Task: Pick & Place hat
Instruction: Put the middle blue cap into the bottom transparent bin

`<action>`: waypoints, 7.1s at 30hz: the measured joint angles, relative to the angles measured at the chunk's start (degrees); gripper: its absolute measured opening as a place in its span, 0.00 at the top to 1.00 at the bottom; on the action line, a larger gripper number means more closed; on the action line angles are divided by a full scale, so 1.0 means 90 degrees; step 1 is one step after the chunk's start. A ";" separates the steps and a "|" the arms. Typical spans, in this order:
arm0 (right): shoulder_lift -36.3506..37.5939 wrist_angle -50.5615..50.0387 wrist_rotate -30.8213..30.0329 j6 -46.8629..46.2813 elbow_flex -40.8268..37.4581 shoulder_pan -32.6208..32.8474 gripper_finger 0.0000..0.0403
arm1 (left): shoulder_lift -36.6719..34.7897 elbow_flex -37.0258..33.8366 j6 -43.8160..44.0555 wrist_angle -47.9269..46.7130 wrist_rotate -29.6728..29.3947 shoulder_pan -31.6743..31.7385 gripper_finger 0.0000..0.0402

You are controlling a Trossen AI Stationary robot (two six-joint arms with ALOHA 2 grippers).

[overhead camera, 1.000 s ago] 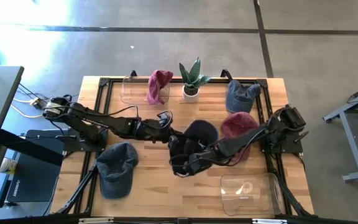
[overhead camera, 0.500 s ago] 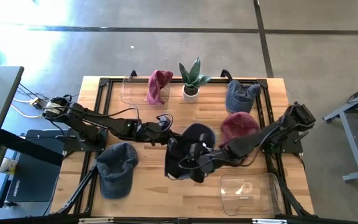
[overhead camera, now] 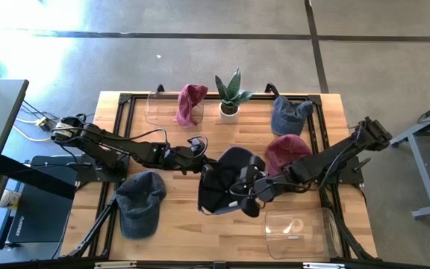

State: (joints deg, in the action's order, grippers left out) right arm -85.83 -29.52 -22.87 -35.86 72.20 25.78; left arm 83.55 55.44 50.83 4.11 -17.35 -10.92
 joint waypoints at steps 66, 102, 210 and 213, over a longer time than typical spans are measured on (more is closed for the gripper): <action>-0.0109 0.0013 0.0266 -0.0464 -0.0997 0.0591 1.00 | 0.0010 -0.0001 0.0915 -0.0055 0.0461 0.0712 1.00; -0.0101 0.0355 0.1286 0.0116 -0.0821 -0.0221 0.64 | 0.0010 0.0000 0.0549 0.0186 0.0341 0.0724 1.00; -0.0059 0.1069 0.2628 -0.2859 -0.2410 -0.2254 0.71 | 0.1258 0.0012 -0.0580 0.0281 0.2186 0.0417 0.55; 0.0274 0.1175 0.2813 -0.2845 -0.2399 -0.2192 0.66 | 0.1355 -0.0007 -0.0433 -0.0169 0.2190 0.0469 0.55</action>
State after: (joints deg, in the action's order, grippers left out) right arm -83.37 -18.94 2.45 -61.47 50.61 6.05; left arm 95.74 55.37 46.93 2.59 2.36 -6.70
